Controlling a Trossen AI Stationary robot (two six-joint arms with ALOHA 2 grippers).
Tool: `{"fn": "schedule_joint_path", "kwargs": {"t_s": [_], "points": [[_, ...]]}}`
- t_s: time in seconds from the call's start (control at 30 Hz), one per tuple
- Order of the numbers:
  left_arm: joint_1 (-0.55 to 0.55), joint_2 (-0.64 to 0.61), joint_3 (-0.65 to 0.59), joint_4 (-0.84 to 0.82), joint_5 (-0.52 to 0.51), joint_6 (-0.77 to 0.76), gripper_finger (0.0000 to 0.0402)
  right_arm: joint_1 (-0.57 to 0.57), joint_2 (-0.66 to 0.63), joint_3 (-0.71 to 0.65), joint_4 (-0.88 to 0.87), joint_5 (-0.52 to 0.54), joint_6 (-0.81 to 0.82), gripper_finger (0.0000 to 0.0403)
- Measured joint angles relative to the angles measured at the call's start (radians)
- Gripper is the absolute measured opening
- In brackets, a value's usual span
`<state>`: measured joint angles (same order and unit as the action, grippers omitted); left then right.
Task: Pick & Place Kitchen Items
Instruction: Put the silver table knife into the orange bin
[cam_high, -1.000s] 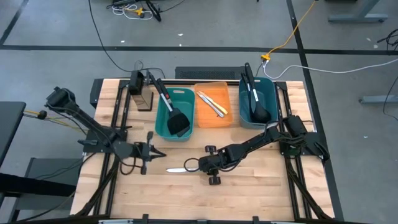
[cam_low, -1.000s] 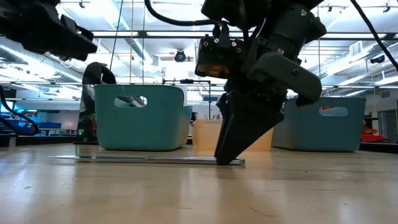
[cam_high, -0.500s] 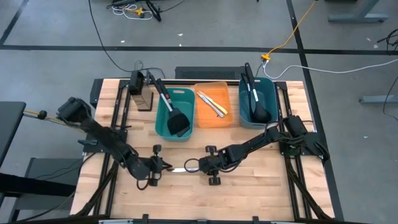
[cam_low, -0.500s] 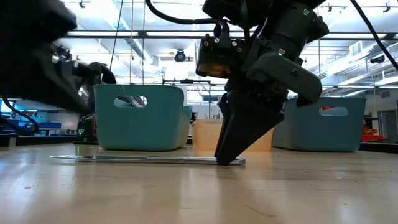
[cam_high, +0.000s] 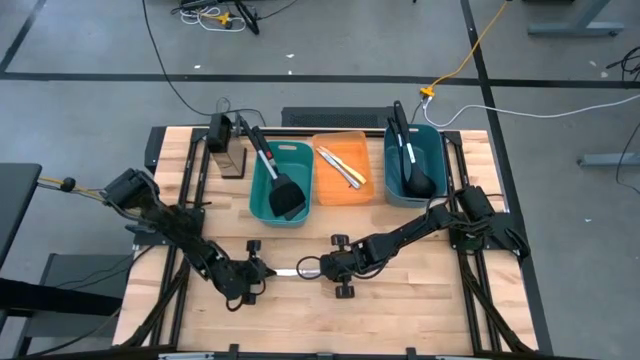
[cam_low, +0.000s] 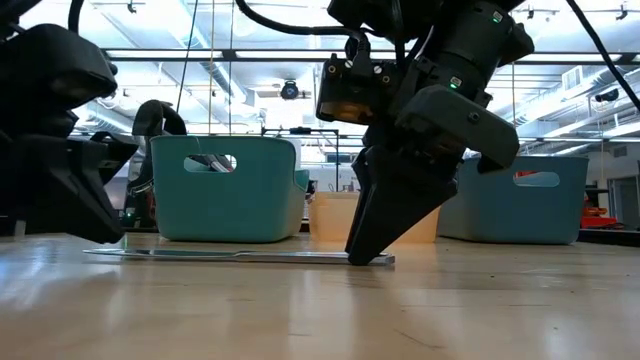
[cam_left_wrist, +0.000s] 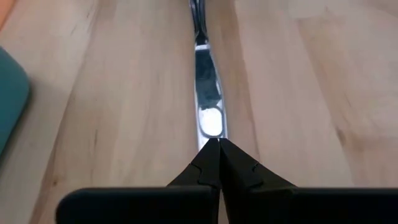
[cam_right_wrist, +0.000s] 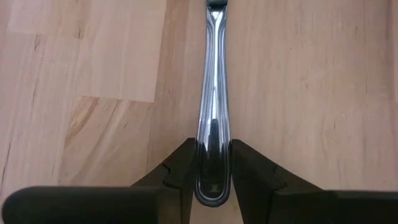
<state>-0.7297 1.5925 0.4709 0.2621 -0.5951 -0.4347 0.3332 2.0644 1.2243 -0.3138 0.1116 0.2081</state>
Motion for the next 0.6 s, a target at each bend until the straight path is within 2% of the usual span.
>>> {"fn": "schedule_joint_path", "kwargs": {"t_s": [0.6], "points": [[0.007,0.009,0.000,-0.051,0.002,-0.057,0.0006,-0.001,0.000,0.000,0.002,0.002,-0.006,0.0096]]}}
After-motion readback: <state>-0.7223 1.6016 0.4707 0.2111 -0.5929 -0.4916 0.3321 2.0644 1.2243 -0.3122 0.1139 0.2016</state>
